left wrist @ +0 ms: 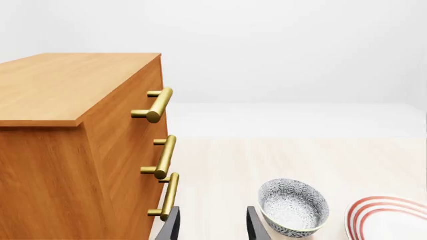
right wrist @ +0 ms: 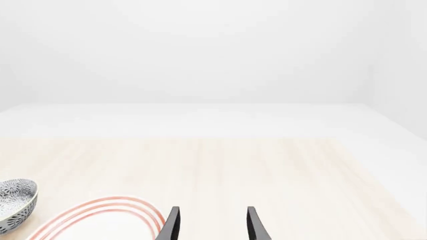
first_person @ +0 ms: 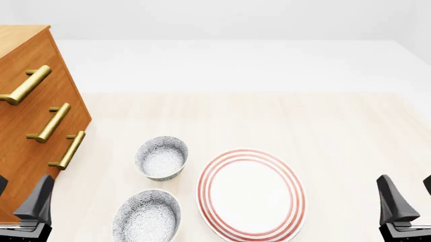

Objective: Stack the bowl in the middle on the bowl at the back.

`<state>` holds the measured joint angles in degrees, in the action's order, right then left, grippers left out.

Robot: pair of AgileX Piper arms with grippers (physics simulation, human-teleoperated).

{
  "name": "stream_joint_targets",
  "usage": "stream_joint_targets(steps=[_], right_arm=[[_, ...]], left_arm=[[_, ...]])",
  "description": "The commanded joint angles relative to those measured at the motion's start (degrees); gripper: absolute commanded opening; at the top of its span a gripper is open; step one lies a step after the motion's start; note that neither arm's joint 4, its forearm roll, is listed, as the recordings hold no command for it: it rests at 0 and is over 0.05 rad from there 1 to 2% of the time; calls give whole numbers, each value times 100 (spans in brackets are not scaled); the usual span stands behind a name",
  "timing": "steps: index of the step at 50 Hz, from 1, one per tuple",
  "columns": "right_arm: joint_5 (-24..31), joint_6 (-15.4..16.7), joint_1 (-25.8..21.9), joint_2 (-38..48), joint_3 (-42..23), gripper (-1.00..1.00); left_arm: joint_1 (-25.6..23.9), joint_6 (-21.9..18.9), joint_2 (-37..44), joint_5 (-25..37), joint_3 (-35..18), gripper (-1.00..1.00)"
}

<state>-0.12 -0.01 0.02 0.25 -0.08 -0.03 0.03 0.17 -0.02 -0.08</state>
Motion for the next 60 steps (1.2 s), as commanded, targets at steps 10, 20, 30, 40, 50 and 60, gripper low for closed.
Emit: stream_joint_targets(steps=[10, 20, 30, 40, 50, 60], right_arm=[[47, -35, 33, 9, -41, 100], [77, -75, 66, 9, -69, 100], [86, -89, 112, 2, -106, 100], [99, -146, 139, -7, -128, 100], [78, -113, 141, 14, -153, 100], [87, -112, 136, 7, -157, 100]], left_arm=[[-19, 87, 348, -207, -3, 100], [-5, 90, 500, -310, -6, 100], [-354, 149, 1046, -323, -434, 100], [-676, 74, 1324, 452, -1738, 100], [-1134, -18, 2050, 1380, -2686, 100], [-1400, 178, 3143, 2378, -3528, 100]])
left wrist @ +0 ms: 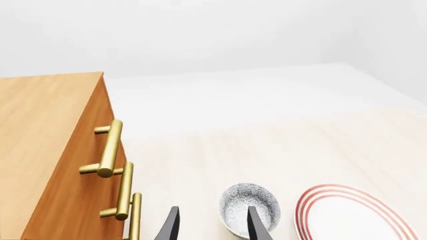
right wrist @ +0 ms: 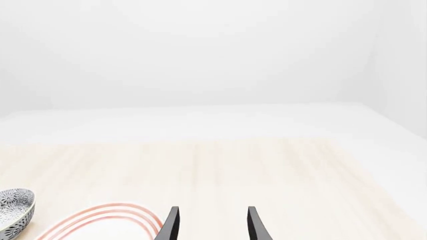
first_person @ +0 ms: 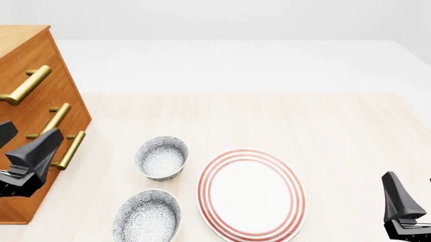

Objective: Stack the bowl in the middle on the bowl at the back.

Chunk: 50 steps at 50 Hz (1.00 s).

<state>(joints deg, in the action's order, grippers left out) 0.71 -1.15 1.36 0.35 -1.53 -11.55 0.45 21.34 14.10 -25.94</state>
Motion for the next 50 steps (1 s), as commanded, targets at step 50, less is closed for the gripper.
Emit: stream_joint_targets(steps=[50], right_arm=[[8, 44, -50, 6, -16, 100]], left_arm=[[-1483, 2365, 2974, 1655, -626, 100]])
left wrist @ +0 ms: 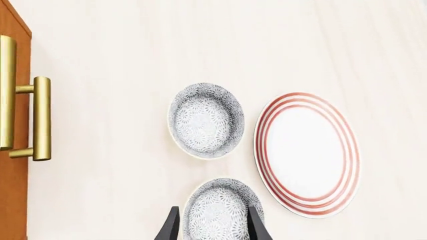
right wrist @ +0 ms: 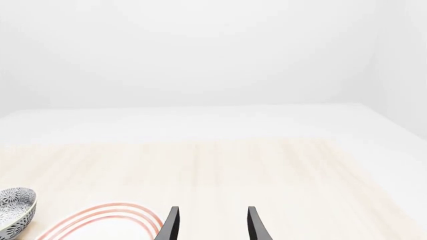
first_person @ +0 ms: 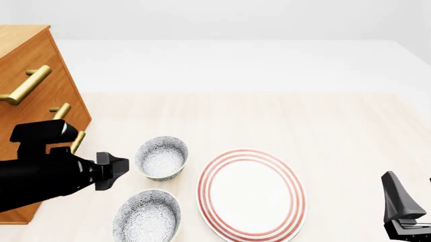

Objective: Stack the bowl in the middle on the bowl at the back.

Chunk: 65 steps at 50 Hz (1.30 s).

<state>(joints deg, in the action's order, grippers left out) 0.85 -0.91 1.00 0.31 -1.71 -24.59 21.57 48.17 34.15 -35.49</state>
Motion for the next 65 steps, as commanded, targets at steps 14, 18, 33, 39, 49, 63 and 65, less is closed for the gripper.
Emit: stream_joint_targets(steps=[14, 18, 33, 39, 49, 63, 65], right_arm=[[-24, 19, -16, 19, 10, 100], [-25, 24, -20, 18, 16, 100], [-12, 26, -20, 0, 20, 100], [3, 39, -20, -7, 14, 100], [16, 58, -20, -10, 2, 100], [-2, 62, -27, 10, 4, 100], [-13, 61, -30, 20, 5, 100]], left_arm=[[-261, 79, 630, -955, 840, 100], [-148, -51, 852, -1202, 955, 100], [337, -431, 1472, -1881, 1212, 100], [249, -381, 1597, -2174, 1459, 100], [-17, -203, 1600, -2440, 1820, 100], [-223, -87, 1833, -2841, 2166, 100], [-231, -84, 1904, -2911, 2187, 100]])
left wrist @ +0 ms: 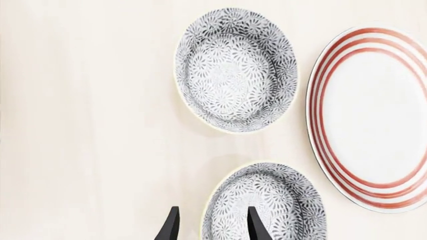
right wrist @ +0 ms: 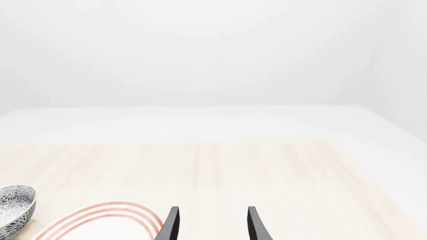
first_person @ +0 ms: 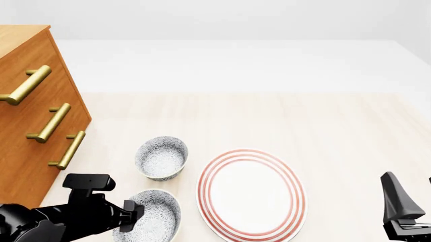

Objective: Stack the bowl in the middle on the bowl at the back.

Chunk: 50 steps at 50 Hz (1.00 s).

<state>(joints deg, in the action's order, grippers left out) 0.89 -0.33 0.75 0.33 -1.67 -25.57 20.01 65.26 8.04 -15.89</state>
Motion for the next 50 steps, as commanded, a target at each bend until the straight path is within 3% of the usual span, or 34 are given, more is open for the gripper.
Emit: stream_joint_targets(steps=[1, 24, 25, 41, 50], right_arm=[[-19, 3, -6, 21, 2, 100], [7, -6, -7, -9, 4, 100], [7, -10, -4, -10, 4, 100], [-4, -8, -13, -8, 7, 100], [-15, 12, -24, 0, 11, 100]], left_arm=[[-137, 77, 218, -323, 233, 100], [-368, 185, 539, -822, 478, 100], [-372, 191, 513, -802, 478, -100], [-25, -86, 30, -195, 198, -100], [13, -12, -693, 651, -132, -100]])
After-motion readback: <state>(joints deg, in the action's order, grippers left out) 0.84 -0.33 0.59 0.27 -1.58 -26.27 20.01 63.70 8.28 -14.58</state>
